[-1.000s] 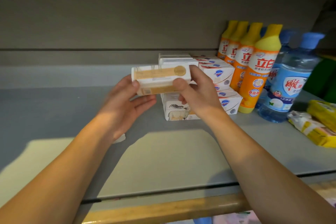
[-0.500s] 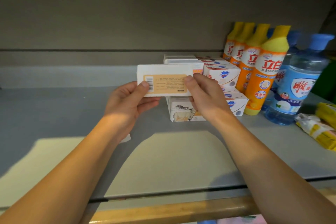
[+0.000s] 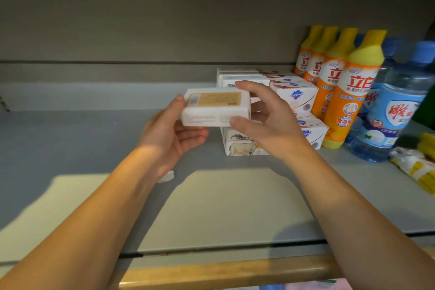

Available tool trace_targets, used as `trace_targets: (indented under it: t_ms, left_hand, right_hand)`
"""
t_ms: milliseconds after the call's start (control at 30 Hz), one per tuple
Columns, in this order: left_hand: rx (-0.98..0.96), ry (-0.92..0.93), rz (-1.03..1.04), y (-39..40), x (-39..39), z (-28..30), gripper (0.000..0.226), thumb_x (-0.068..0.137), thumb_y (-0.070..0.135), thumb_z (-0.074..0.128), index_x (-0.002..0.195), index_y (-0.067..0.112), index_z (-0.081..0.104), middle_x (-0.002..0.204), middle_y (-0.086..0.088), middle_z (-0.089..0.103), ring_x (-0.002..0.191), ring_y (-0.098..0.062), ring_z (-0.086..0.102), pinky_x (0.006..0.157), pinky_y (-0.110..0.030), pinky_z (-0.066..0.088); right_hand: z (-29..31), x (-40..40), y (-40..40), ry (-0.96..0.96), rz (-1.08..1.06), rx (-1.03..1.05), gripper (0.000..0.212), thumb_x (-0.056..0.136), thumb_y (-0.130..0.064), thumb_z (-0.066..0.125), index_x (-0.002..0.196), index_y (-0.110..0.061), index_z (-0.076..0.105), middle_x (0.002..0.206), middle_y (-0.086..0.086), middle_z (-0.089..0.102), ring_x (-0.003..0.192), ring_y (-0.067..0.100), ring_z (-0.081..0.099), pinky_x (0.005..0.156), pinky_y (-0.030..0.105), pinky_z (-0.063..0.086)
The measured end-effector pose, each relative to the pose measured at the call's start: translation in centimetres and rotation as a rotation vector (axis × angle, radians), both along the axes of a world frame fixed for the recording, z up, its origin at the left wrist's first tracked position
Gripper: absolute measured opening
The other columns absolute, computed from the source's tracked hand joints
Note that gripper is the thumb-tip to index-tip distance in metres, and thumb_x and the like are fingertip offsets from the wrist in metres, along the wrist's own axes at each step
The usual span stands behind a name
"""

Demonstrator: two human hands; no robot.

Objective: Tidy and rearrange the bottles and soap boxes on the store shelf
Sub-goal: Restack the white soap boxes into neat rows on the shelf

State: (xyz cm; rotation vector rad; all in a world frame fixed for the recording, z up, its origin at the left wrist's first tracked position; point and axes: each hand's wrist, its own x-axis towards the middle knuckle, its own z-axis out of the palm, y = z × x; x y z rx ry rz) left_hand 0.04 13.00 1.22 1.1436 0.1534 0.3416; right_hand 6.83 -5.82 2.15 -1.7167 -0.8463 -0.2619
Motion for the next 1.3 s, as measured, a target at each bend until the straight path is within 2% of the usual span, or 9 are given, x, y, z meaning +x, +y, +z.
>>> trace_targets:
  t_ms: [133,333,433,533,633,733,867,1133,1300]
  left_hand:
    - [0.108,-0.19,-0.164,0.1,-0.3,-0.1,0.036,0.082,0.03,0.066,0.113,0.011,0.063,0.078,-0.014,0.071,0.065,-0.025,0.068,0.061,-0.031,0.057]
    - [0.491,-0.198,0.093,-0.7,-0.3,-0.7,0.032,0.09,0.013,0.064,0.122,0.017,0.062,0.076,-0.008,0.066,0.061,-0.02,0.063,0.06,-0.033,0.057]
    - [0.475,-0.234,0.073,-0.8,-0.4,-0.8,0.023,0.089,0.015,0.066,0.112,0.016,0.067,0.1,-0.005,0.074,0.081,-0.025,0.073,0.067,-0.032,0.059]
    - [0.37,-0.245,0.067,-0.9,-0.4,-0.6,0.018,0.083,0.024,0.068,0.098,0.014,0.071,0.093,-0.006,0.076,0.086,-0.025,0.073,0.071,-0.031,0.059]
    - [0.325,-0.208,0.119,-0.8,-0.3,-0.7,0.011,0.089,0.019,0.065,0.092,0.011,0.072,0.086,-0.007,0.076,0.084,-0.023,0.073,0.069,-0.027,0.058]
    - [0.308,-0.205,0.136,-0.7,-0.2,-0.4,0.012,0.091,0.016,0.064,0.094,0.007,0.071,0.086,-0.008,0.076,0.084,-0.023,0.073,0.07,-0.027,0.057]
    - [0.387,-0.259,0.148,-0.7,-0.5,-0.1,0.01,0.087,0.01,0.068,0.096,0.009,0.072,0.087,-0.006,0.076,0.083,-0.022,0.073,0.072,-0.029,0.059]
    - [0.547,-0.343,0.235,-0.9,-0.4,-0.8,0.02,0.083,0.03,0.069,0.102,0.026,0.071,0.096,0.005,0.075,0.089,-0.019,0.072,0.08,-0.042,0.058]
    - [0.681,-0.104,0.435,0.8,0.9,-1.8,0.019,0.08,0.038,0.064,0.094,0.027,0.071,0.089,0.01,0.073,0.082,-0.015,0.07,0.084,-0.038,0.056]
  right_hand:
    - [0.7,0.1,-0.1,0.151,-0.11,0.119,0.027,0.073,-0.047,0.063,0.096,-0.034,0.069,0.092,0.005,0.07,0.066,0.022,0.07,0.068,0.041,0.061]
    - [0.9,0.2,-0.4,0.335,-0.126,0.092,0.037,0.067,-0.07,0.046,0.075,-0.042,0.069,0.071,-0.005,0.072,0.048,0.017,0.064,0.047,0.025,0.05]
    - [0.9,0.1,-0.3,0.402,-0.21,-0.002,0.061,0.067,-0.079,0.032,0.066,-0.033,0.073,0.059,0.004,0.07,0.046,0.015,0.064,0.043,0.02,0.048]
    - [0.8,0.2,-0.3,0.375,-0.322,-0.08,0.073,0.087,-0.074,0.022,0.062,-0.023,0.067,0.048,-0.001,0.065,0.041,0.008,0.061,0.037,0.013,0.042]
    - [0.7,0.1,-0.1,0.185,-0.329,-0.098,0.059,0.089,-0.07,0.028,0.067,-0.03,0.065,0.059,-0.019,0.067,0.058,-0.001,0.065,0.052,0.011,0.045]
    - [0.8,-0.1,-0.1,0.034,-0.221,-0.112,0.012,0.087,-0.053,0.058,0.086,-0.041,0.061,0.08,-0.023,0.067,0.081,-0.006,0.061,0.061,0.005,0.044]
    - [1.1,-0.2,-0.4,-0.096,-0.189,-0.142,0.044,0.08,-0.035,0.077,0.12,-0.035,0.06,0.111,-0.016,0.063,0.099,0.0,0.058,0.081,0.015,0.049]
    - [2.3,-0.3,1.0,-0.328,-0.26,-0.4,0.051,0.081,-0.034,0.074,0.129,-0.026,0.057,0.124,-0.005,0.061,0.112,0.017,0.052,0.092,0.029,0.039]
    - [4.1,2.3,-0.6,-0.373,-0.339,-0.467,0.048,0.086,-0.029,0.07,0.131,-0.019,0.055,0.121,0.002,0.057,0.114,0.023,0.05,0.092,0.029,0.036]
